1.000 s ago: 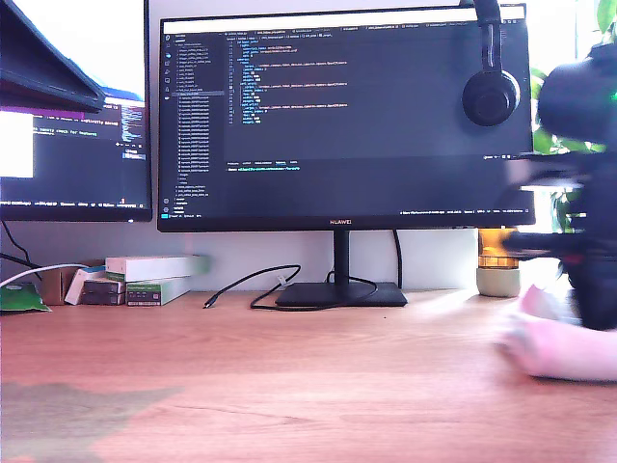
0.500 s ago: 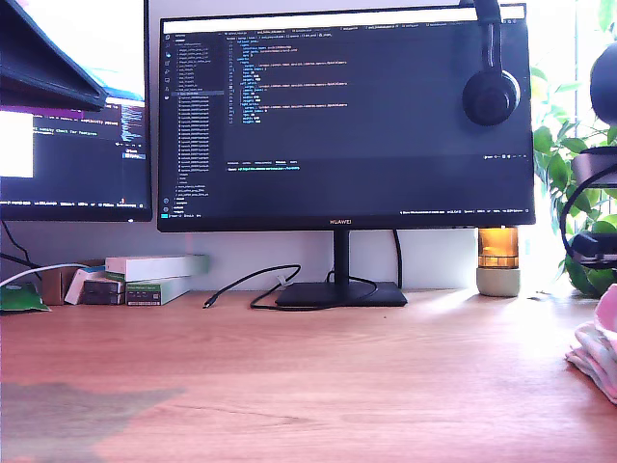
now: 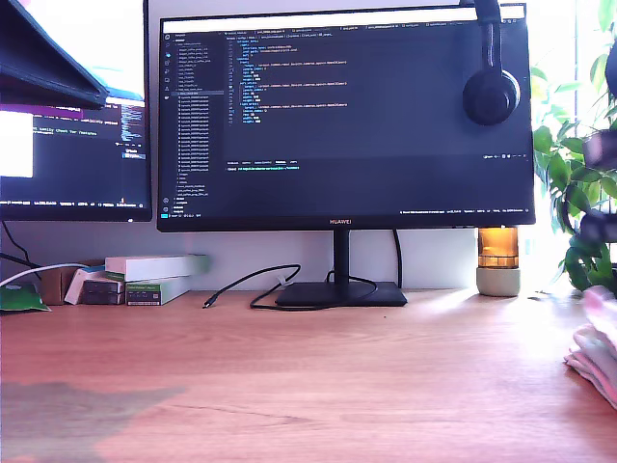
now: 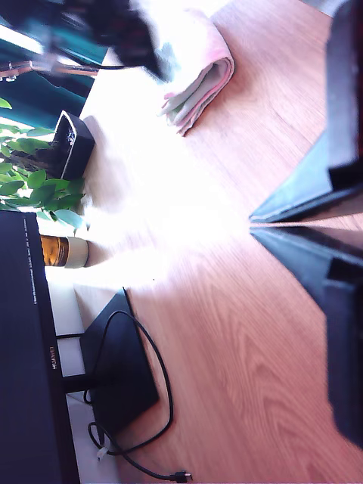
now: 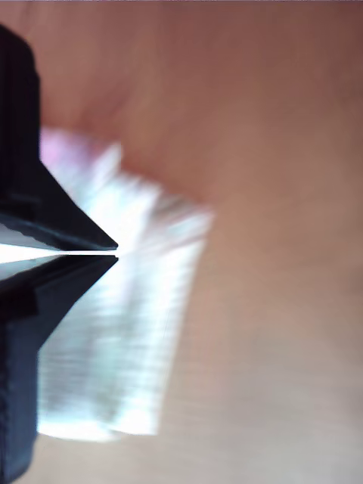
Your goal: Fold the tea towel to a neat square and place it to the right
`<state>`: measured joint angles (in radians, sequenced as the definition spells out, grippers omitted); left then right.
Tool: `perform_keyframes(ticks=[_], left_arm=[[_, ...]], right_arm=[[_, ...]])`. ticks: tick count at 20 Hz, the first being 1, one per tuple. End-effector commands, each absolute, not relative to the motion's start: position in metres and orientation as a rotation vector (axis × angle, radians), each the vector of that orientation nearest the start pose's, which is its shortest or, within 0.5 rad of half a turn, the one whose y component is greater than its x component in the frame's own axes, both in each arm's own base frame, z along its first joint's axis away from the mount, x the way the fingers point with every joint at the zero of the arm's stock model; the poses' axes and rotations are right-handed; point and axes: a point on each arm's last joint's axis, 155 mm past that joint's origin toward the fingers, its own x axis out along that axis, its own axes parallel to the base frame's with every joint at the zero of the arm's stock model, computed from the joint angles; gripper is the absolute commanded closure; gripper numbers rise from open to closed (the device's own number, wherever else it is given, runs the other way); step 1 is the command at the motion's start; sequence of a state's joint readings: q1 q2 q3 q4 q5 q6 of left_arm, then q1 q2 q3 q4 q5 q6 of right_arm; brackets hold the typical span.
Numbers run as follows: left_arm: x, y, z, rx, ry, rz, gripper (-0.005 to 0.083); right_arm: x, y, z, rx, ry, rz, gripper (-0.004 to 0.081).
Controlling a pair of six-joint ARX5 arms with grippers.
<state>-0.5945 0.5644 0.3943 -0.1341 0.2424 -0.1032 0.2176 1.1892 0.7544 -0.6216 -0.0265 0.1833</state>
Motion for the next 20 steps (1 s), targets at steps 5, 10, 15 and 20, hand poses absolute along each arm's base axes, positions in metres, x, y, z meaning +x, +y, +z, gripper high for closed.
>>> perform_keyframes(ticks=[5,10,15,20], left_arm=[[0.214,-0.198,0.2,-0.054,0.29,-0.818,0.0793],[0.236,-0.194,0.2,-0.027,0.258,-0.755,0.0793],[0.275,-0.165,0.202,-0.047,0.226,-0.614,0.0793],[0.301,-0.116,0.207,-0.056,0.198,-0.446,0.0793]], right_arm=[[0.328,0.097,0.152,0.082,0.752,0.231,0.0783],[0.357,0.088,0.184,-0.051,0.566,0.212,0.0783],[0.376,0.051,0.203,-0.064,0.465,0.144,0.0783],[0.384,0.017,0.201,-0.019,0.39,0.117,0.0783]])
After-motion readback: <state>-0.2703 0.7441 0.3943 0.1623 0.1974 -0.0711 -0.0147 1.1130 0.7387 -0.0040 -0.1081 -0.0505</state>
